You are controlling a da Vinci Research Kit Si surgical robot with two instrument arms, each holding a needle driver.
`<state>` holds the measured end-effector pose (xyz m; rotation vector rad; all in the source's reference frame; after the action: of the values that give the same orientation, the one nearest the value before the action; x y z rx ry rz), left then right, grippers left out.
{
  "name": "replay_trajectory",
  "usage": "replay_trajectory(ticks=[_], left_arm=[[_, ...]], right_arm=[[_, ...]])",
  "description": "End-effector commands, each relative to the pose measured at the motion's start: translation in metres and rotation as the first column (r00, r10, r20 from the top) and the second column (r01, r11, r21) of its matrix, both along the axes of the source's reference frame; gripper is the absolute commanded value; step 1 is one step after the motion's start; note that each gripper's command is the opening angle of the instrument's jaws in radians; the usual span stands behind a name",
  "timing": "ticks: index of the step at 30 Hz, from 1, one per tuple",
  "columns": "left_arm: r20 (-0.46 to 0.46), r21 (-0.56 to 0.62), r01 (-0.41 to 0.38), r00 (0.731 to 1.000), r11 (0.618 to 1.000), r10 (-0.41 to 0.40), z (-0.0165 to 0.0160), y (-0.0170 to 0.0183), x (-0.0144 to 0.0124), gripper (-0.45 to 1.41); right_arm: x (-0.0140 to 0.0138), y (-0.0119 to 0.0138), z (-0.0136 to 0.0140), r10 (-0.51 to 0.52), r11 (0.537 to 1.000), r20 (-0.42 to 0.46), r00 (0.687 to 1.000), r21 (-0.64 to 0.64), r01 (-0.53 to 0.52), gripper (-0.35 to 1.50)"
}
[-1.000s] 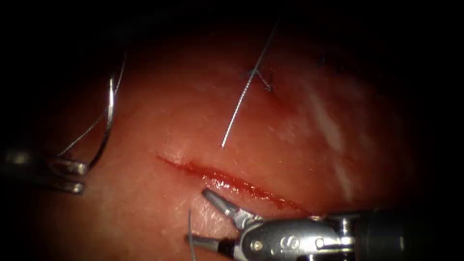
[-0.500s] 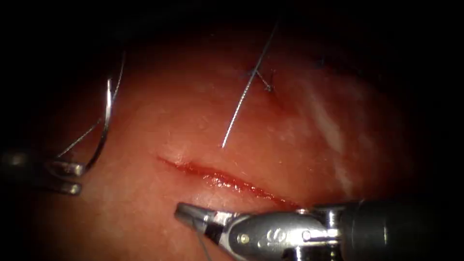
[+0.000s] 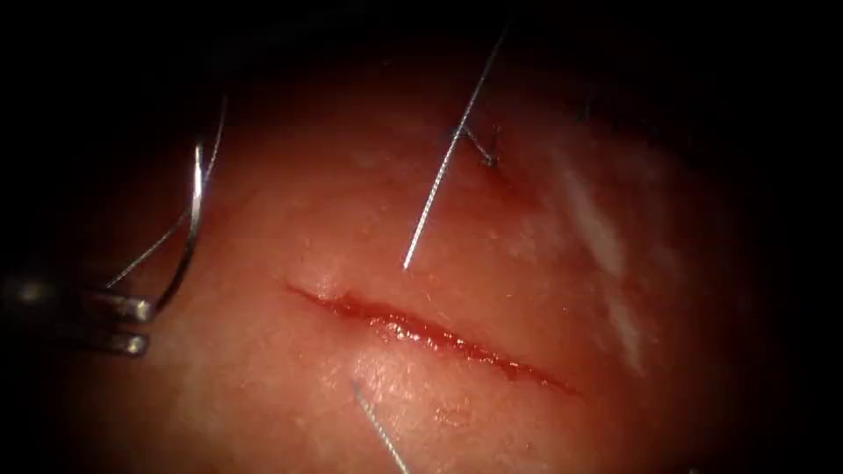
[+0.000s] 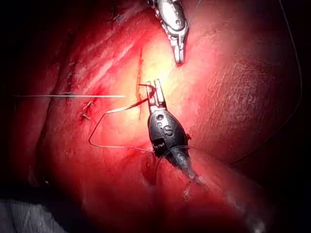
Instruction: Wound Closure
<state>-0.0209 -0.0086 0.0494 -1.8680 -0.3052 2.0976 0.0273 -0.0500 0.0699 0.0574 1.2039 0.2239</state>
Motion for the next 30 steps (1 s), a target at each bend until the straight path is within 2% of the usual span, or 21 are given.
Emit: replay_trajectory(ticks=[1, 6, 7, 8, 9, 10, 11, 15, 19, 24, 30], left_arm=[[0.001, -0.001, 0.0, 1.0, 1.0, 0.0, 0.0007, -0.0001, -0.0004, -0.45], [0.001, -0.001, 0.0, 1.0, 1.0, 0.0, 0.0007, -0.0001, -0.0004, -0.45], [0.001, -0.001, 0.0, 1.0, 1.0, 0.0, 0.0007, -0.0001, -0.0004, -0.45], [0.001, -0.001, 0.0, 1.0, 1.0, 0.0, 0.0007, -0.0001, -0.0004, -0.45], [0.002, -0.001, 0.0, 1.0, 1.0, 0.0, 0.0007, -0.0001, -0.0003, -0.45], [0.002, -0.001, -0.001, 1.0, 1.0, 0.001, 0.0007, -0.0001, -0.0003, -0.45], [0.002, -0.001, -0.001, 1.0, 1.0, 0.001, 0.0006, -0.0001, -0.0003, -0.45], [0.002, -0.001, -0.001, 1.0, 1.0, 0.001, 0.0006, -0.0002, -0.0003, -0.45], [0.002, 0.0, 0.0, 1.0, 1.0, 0.0, 0.0006, 0.0, -0.0004, -0.45], [-0.001, -0.001, 0.005, 1.0, 1.0, -0.005, 0.0013, 0.0006, -0.0009, -0.45], [-0.002, -0.004, 0.006, 1.0, 1.0, -0.006, 0.0018, 0.0006, -0.001, -0.45]], right_arm=[[0.0003, -0.0016, -0.0009, -0.007, 1.0, -0.006, 1.0, 0.004, 0.007, -0.35], [-0.0007, -0.0031, -0.003, -0.02, 1.0, -0.022, 1.0, 0.002, 0.02, -0.35], [-0.0009, -0.0032, -0.0033, -0.011, 1.0, -0.021, 1.0, -0.001, 0.011, -0.13], [-0.0012, -0.0034, -0.0036, 0.004, 1.0, -0.022, 1.0, -0.006, -0.004, 0.32], [-0.0014, -0.0035, -0.0038, 0.014, 1.0, -0.022, 1.0, -0.009, -0.014, 0.67], [-0.0017, -0.0036, -0.0038, 0.02, 1.0, -0.016, 1.0, -0.011, -0.02, 0.93], [-0.0021, -0.0035, -0.0037, 0.024, 1.0, -0.012, 1.0, -0.012, -0.024, 1.06], [-0.0034, -0.0022, -0.0022, 0.023, 1.0, 0.006, 1.0, -0.008, -0.023, 1.09], [-0.0036, 0.0002, 0.0007, 0.043, 0.999, 0.038, 0.998, -0.005, -0.043, 1.16], [-0.0018, 0.0033, 0.0039, 0.081, 0.997, 0.071, 0.994, -0.005, -0.081, 1.18], [0.0016, 0.0055, 0.0057, 0.109, 0.994, 0.073, 0.991, -0.036, -0.106, 1.14]])
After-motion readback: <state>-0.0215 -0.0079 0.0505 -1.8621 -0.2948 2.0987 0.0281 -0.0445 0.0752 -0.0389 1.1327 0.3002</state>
